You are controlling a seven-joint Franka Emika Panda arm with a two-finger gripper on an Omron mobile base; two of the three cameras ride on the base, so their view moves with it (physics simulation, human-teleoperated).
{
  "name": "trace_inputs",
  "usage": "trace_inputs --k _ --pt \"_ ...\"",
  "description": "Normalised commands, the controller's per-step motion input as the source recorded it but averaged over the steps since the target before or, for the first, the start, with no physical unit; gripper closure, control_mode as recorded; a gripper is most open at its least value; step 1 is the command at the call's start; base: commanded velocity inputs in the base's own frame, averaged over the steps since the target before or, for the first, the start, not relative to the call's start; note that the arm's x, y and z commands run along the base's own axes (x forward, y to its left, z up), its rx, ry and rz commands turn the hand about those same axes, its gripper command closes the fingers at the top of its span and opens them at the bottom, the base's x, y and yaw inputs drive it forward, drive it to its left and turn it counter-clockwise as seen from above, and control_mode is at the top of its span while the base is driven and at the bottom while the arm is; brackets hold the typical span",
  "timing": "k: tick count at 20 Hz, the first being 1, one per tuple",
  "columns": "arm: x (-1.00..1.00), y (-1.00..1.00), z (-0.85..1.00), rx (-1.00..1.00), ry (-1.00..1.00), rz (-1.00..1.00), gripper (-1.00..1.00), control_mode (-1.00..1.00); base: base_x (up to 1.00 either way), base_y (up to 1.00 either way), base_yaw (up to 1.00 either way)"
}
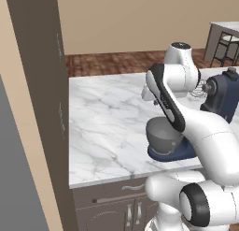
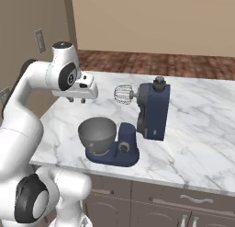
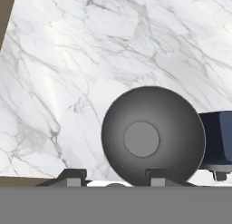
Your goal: Close the stand mixer head.
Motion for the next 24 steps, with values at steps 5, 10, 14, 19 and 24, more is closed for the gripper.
trace_inputs --k 5,10,14,19,24 --pt "-0.01 -0.06 0.0 0.0 0.0 0.0 -1.0 -1.0 0.0 0.0 0.0" --pt "-0.71 -0.86 -0.02 0.0 -0.06 0.02 -1.0 -1.0 0.0 0.0 0.0" --pt "-1.0 -1.0 0.0 0.01 -0.16 0.12 -1.0 -1.0 0.0 0.0 0.0" --pt "-0.68 -1.0 0.0 0.16 -0.14 0.17 -1.0 -1.0 0.0 0.0 0.0" --pt "-0.01 -1.0 0.05 0.4 0.0 0.16 -1.0 -1.0 0.0 0.0 0.0"
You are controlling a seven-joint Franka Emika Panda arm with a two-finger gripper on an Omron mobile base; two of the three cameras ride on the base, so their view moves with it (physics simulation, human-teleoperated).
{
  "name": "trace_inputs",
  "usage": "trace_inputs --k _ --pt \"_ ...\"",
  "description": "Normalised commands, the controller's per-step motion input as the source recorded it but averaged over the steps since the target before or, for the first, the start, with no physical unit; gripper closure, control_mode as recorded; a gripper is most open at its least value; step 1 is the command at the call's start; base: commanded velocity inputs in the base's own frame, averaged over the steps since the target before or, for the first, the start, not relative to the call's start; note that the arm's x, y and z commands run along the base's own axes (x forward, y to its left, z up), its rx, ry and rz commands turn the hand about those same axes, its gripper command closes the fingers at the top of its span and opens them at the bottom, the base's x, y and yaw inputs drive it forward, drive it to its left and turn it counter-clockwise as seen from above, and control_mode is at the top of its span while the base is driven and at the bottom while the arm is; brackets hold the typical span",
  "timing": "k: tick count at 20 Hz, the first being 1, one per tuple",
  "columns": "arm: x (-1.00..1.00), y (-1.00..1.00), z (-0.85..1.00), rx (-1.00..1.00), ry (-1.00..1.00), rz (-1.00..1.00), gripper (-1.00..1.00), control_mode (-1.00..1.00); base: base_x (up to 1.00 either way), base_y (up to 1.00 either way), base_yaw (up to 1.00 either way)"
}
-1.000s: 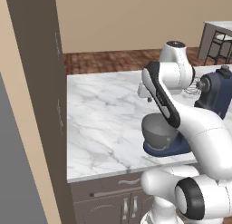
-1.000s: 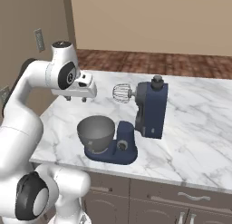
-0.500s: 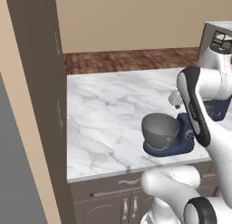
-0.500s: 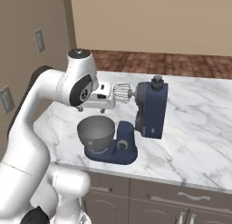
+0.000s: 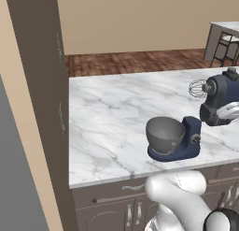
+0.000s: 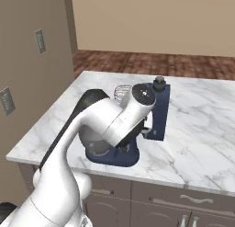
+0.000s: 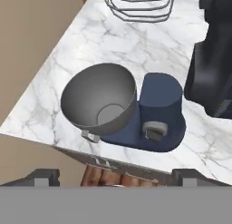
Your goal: Close the stand mixer head.
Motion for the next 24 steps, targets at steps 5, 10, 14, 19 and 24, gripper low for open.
trace_inputs --k 5,10,14,19,24 --pt "-0.15 -1.0 0.39 0.18 -0.03 0.15 -1.0 -1.0 0.0 0.0 0.0" --pt "-0.15 -1.0 0.42 0.02 -0.1 0.18 -1.0 -1.0 0.0 0.0 0.0" --pt "0.29 -0.59 0.13 0.03 -0.14 0.22 -1.0 -1.0 0.0 0.0 0.0" --pt "0.63 0.12 0.03 0.26 -0.32 0.26 -1.0 -1.0 0.0 0.0 0.0" --pt "0.76 0.75 0.07 0.21 -0.36 0.32 -1.0 -1.0 0.0 0.0 0.0"
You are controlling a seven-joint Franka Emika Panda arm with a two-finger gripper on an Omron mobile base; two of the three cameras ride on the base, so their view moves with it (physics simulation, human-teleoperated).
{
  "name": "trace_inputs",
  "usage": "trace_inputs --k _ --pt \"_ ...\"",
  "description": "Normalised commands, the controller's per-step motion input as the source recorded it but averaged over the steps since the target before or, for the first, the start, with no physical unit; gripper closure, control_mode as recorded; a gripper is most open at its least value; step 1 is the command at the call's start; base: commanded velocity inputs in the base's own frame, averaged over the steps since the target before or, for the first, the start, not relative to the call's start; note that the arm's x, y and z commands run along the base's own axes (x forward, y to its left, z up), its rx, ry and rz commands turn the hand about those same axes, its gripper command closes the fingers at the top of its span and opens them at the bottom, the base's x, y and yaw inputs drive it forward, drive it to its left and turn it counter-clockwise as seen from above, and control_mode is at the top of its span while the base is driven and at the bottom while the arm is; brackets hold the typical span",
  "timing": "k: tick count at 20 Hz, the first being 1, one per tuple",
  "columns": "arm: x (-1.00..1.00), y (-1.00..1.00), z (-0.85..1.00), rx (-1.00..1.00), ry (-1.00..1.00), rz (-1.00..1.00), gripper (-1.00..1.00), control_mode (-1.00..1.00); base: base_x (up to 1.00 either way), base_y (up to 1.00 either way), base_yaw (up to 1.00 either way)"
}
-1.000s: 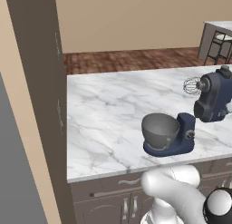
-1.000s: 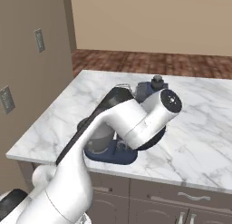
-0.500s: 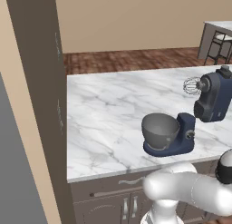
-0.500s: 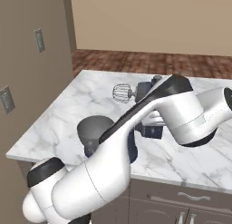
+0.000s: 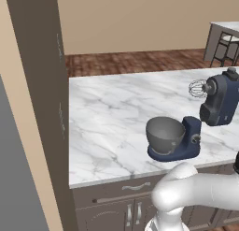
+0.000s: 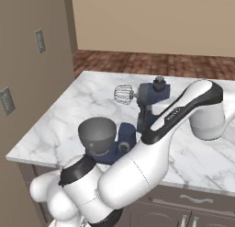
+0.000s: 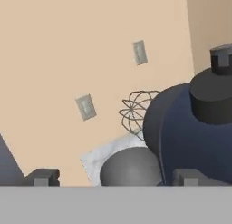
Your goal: Close the stand mixer head.
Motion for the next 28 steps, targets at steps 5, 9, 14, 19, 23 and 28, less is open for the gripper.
trace_inputs --k 5,9,14,19,23,28 --pt "0.77 1.0 0.0 0.0 -0.44 0.37 -1.0 -1.0 0.0 0.0 0.0" --pt "0.4 1.0 -0.14 -0.16 -0.41 0.41 -1.0 -1.0 0.0 0.0 0.0" --pt "0.32 1.0 -0.41 -0.26 -0.39 0.38 -1.0 -1.0 0.0 0.0 0.0" --pt "0.06 1.0 -0.14 -0.33 -0.28 0.36 -1.0 -1.0 0.0 0.0 0.0" --pt "-0.05 1.0 0.34 -0.37 -0.36 0.24 -1.0 -1.0 0.0 0.0 0.0" --pt "-0.69 0.57 0.38 -0.3 -0.51 0.01 -1.0 -1.0 0.0 0.0 0.0"
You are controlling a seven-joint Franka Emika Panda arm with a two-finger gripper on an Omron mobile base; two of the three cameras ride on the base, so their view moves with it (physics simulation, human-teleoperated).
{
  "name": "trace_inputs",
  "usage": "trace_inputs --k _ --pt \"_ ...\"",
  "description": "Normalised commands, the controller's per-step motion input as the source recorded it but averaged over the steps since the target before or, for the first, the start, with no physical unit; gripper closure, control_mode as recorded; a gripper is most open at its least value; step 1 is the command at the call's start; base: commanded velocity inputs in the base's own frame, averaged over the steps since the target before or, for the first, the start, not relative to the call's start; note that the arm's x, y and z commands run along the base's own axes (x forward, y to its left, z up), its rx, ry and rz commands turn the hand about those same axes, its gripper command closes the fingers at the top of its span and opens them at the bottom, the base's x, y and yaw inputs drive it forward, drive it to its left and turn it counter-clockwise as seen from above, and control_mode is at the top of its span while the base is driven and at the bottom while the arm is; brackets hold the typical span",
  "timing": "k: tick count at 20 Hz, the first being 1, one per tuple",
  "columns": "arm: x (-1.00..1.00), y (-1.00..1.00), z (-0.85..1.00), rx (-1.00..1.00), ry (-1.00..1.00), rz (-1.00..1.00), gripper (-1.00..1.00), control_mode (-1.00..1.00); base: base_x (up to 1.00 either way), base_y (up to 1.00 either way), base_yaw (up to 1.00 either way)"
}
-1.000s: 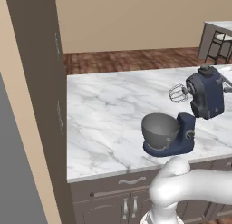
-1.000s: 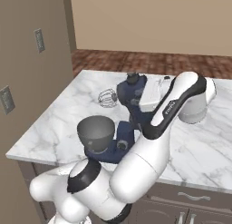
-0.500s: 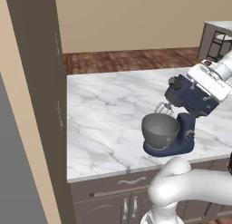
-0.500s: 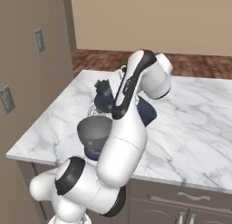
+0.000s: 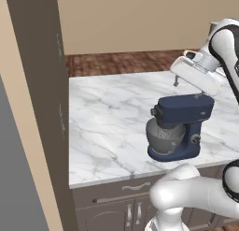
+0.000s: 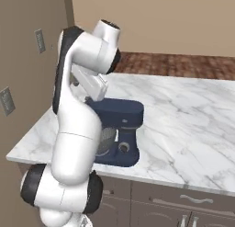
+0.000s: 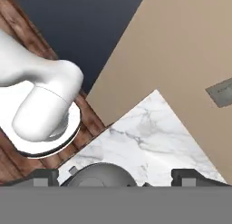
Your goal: Close the stand mixer head.
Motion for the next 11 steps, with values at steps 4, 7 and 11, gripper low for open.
trace_inputs --k 4,7,11 --pt "-0.29 0.24 -0.09 -0.26 -0.41 -0.01 -1.0 -1.0 0.0 0.0 0.0" --pt "-0.08 0.09 -0.02 0.0 -0.07 -0.02 -1.0 -1.0 0.0 0.0 0.0" --pt "0.0 0.0 0.0 0.0 0.0 0.0 -1.0 -1.0 0.0 0.0 0.0"
